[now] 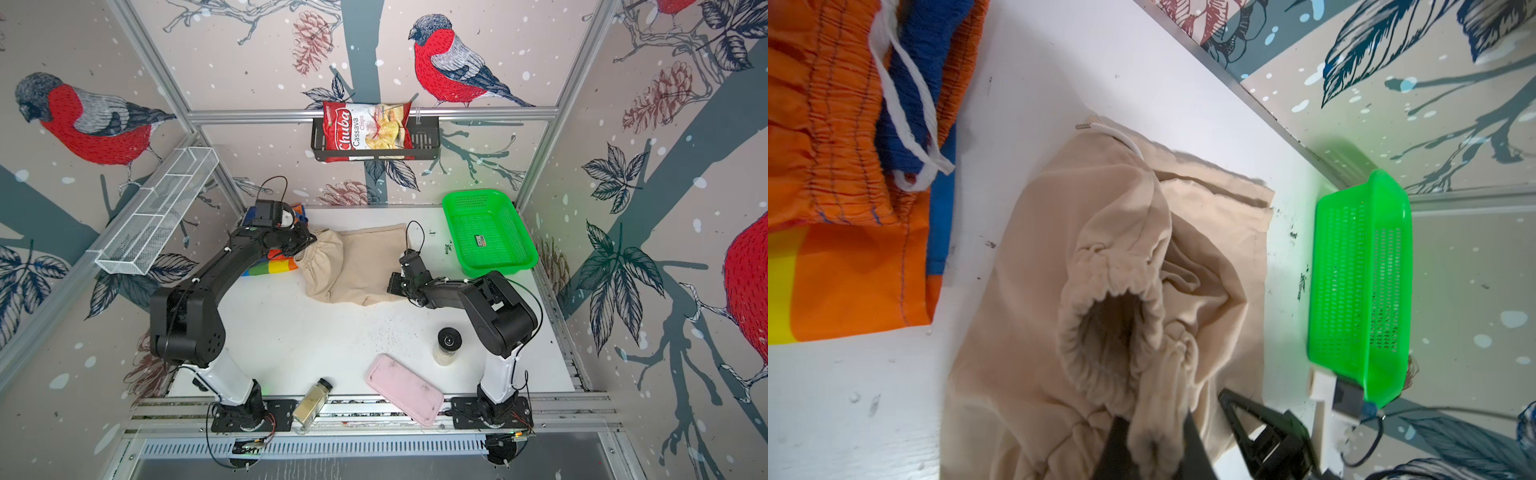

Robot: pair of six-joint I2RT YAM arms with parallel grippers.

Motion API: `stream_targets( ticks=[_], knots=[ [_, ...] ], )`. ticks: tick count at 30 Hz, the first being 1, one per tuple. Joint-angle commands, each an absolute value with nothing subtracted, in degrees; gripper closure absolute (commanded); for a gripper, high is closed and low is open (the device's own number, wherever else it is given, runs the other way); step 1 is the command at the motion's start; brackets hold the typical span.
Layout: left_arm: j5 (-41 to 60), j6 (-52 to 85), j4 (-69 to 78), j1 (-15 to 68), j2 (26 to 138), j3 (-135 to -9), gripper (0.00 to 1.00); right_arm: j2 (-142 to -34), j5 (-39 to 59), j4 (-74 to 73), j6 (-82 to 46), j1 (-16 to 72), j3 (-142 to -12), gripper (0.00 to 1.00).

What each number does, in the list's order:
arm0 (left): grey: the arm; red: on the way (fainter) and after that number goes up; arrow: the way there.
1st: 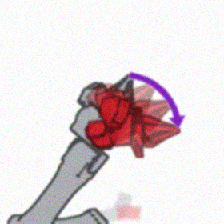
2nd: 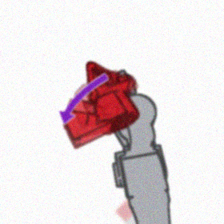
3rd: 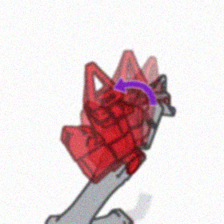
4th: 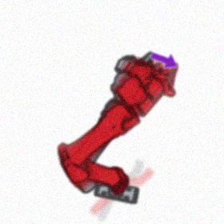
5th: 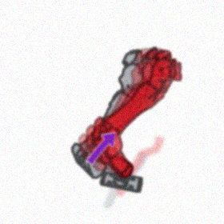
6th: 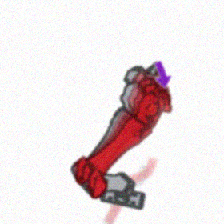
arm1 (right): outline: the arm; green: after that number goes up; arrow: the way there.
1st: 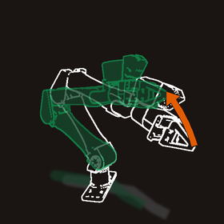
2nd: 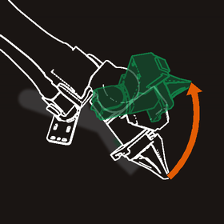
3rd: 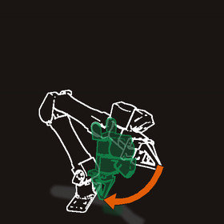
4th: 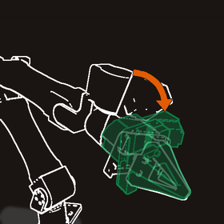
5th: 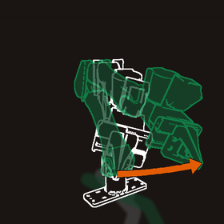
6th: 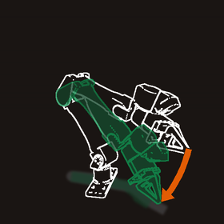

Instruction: Fold and stack the shorts

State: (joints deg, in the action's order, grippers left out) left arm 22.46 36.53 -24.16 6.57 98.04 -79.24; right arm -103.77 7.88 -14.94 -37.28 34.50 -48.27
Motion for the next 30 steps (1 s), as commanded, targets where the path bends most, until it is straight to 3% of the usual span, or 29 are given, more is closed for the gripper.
stream_targets(
  ticks=[1,11,30],
  knots=[
    [22.49,39.97,-21.16,7.26,98.17,-80.67,1.00,-100.89,5.69,-17.29,-35.86,33.72,-44.77,1.00],
    [18.30,42.88,-23.48,13.00,103.29,-89.51,1.00,-93.57,-0.74,-16.30,-35.04,30.06,-36.43,1.00],
    [18.97,53.94,-18.17,25.75,124.54,-104.48,1.00,-101.50,2.19,-26.49,-40.59,37.48,-31.34,1.00]
  ],
)
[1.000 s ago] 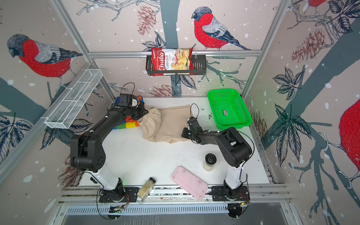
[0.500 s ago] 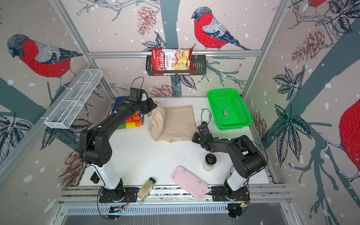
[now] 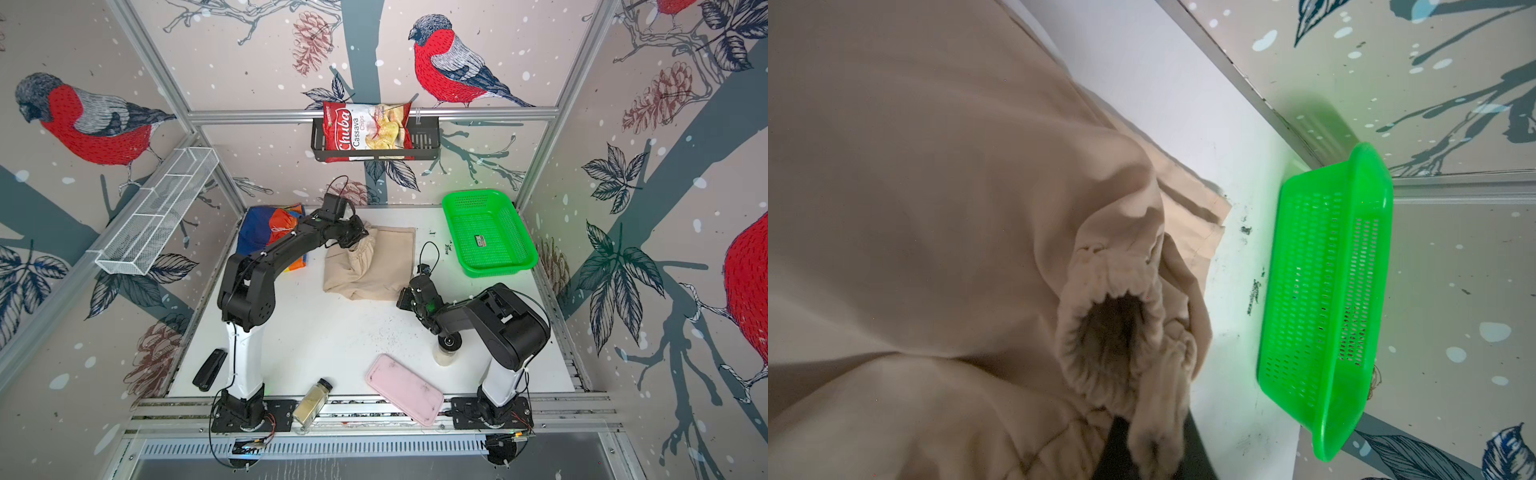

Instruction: Fold and stack the shorts

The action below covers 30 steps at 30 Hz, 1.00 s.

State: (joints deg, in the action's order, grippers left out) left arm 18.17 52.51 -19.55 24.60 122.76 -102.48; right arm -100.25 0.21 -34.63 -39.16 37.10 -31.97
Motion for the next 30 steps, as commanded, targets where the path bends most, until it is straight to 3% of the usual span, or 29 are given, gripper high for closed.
stream_targets(
  ticks=[1,8,10,12,18,23,26,30],
  knots=[
    [19.03,54.24,-18.28,26.27,125.33,-105.04,1.00,-101.75,2.28,-26.62,-40.69,37.53,-31.29,1.00],
    [20.78,57.64,-15.84,29.72,131.85,-106.71,0.98,-102.26,2.04,-27.24,-40.78,37.62,-30.61,1.00],
    [21.42,58.09,-15.61,30.64,133.33,-107.76,0.84,-102.46,1.93,-27.41,-41.00,37.62,-30.28,1.00],
    [22.89,58.68,-15.13,31.57,134.62,-108.53,0.53,-102.27,2.03,-27.52,-41.29,37.45,-29.73,1.00],
    [28.59,59.30,-11.00,33.20,133.95,-109.24,0.31,-97.18,2.61,-24.94,-40.67,33.62,-26.46,1.00],
    [33.87,58.98,-7.96,33.58,129.60,-110.58,0.27,-86.69,2.29,-17.10,-38.28,28.48,-25.29,1.00],
    [33.87,54.78,-11.14,33.23,125.94,-112.09,0.26,-79.64,2.31,-11.68,-37.54,25.98,-26.66,0.90],
    [30.25,45.20,-20.00,32.09,120.73,-111.87,0.26,-74.46,4.72,-5.81,-37.53,23.30,-31.79,0.62]
  ],
)
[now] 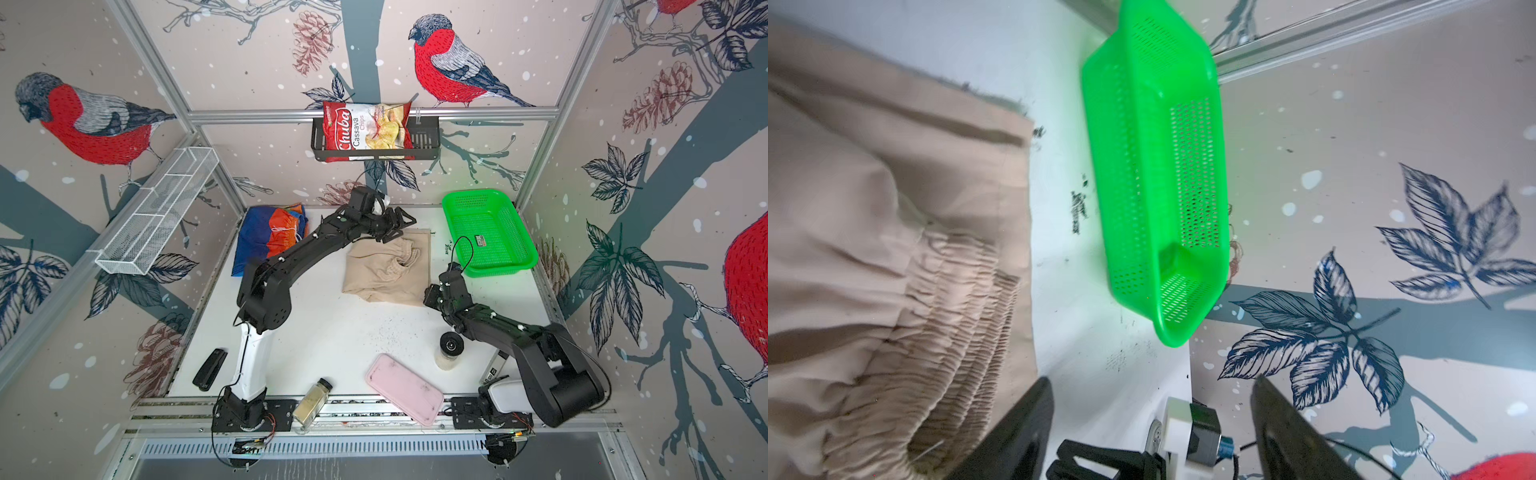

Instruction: Fold and stack the shorts

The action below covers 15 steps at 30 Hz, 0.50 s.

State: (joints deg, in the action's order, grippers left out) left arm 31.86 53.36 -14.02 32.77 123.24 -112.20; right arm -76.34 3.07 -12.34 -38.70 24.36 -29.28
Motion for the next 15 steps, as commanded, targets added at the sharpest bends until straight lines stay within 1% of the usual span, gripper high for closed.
stream_targets(
  ticks=[1,3,7,9,10,11,15],
  knots=[
    [28.64,43.05,-21.45,31.84,119.40,-110.60,0.27,-74.35,5.51,-5.28,-37.72,23.06,-33.00,0.55],
    [25.56,38.47,-24.16,31.17,116.07,-106.52,0.29,-75.49,7.87,-4.75,-38.51,22.93,-36.07,0.44],
    [20.47,33.48,-25.49,29.55,110.11,-94.57,0.32,-81.67,12.48,-5.66,-39.95,22.98,-41.79,0.32],
    [19.76,32.54,-23.92,28.39,107.02,-87.33,0.33,-86.17,15.10,-6.39,-40.57,22.97,-44.82,0.18],
    [19.38,32.07,-23.25,27.93,105.83,-84.65,0.34,-87.99,16.19,-6.86,-40.78,23.08,-46.04,0.06],
    [18.74,31.34,-22.61,27.69,104.53,-81.86,0.36,-90.20,17.22,-7.10,-41.10,23.11,-47.41,0.01],
    [15.99,28.90,-21.74,27.02,100.89,-74.42,0.37,-97.42,19.04,-7.99,-42.11,23.58,-52.50,0.01]
  ],
)
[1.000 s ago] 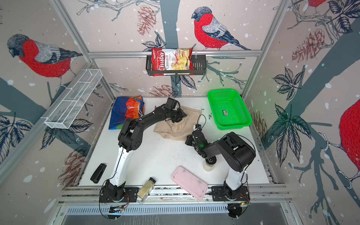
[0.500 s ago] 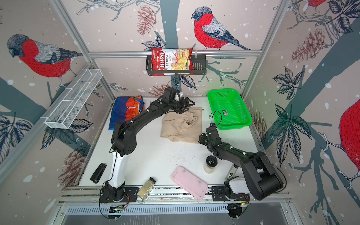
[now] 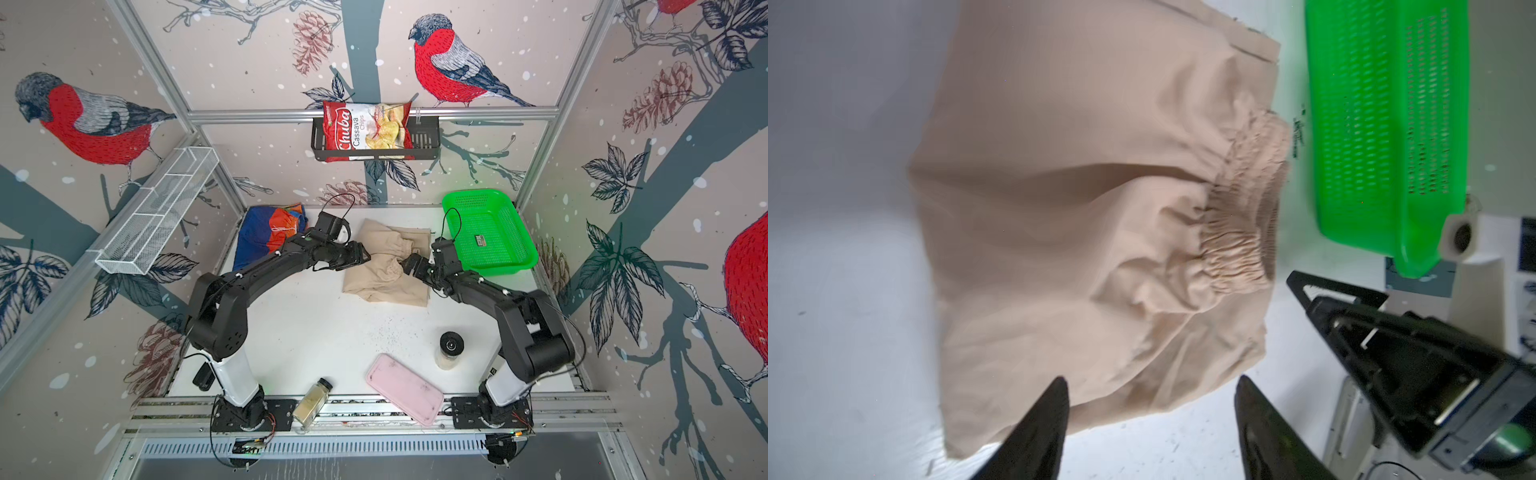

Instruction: Fold and stack the shorts

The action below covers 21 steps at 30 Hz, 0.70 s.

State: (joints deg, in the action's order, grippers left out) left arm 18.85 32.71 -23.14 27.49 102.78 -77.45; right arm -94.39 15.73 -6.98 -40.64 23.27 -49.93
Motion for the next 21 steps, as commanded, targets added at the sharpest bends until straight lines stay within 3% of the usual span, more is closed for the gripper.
stream_targets(
  ticks=[1,3,7,10,12,15,21],
  knots=[
    [15.87,28.70,-21.37,26.78,100.42,-73.01,0.37,-98.97,19.23,-8.08,-42.18,23.63,-53.66,0.01],
    [16.46,28.58,-20.42,25.85,100.12,-70.49,0.37,-102.19,19.74,-8.47,-42.58,23.73,-56.01,0.02],
    [17.70,28.54,-18.11,24.63,100.70,-66.94,0.37,-108.49,21.31,-9.26,-43.22,23.92,-61.03,0.19],
    [17.86,28.31,-16.92,24.39,101.44,-65.73,0.38,-112.15,23.15,-9.45,-43.55,24.04,-64.45,0.47],
    [17.93,28.42,-16.53,24.26,101.61,-65.28,0.39,-112.97,23.88,-8.91,-43.49,24.34,-66.48,0.74],
    [16.98,28.67,-16.35,24.26,101.01,-64.69,0.39,-112.11,24.32,-6.81,-42.07,24.77,-69.27,0.97],
    [15.29,29.10,-16.94,24.26,100.04,-64.38,0.37,-103.87,27.92,-5.72,-40.98,23.79,-69.51,1.00]
  ],
)
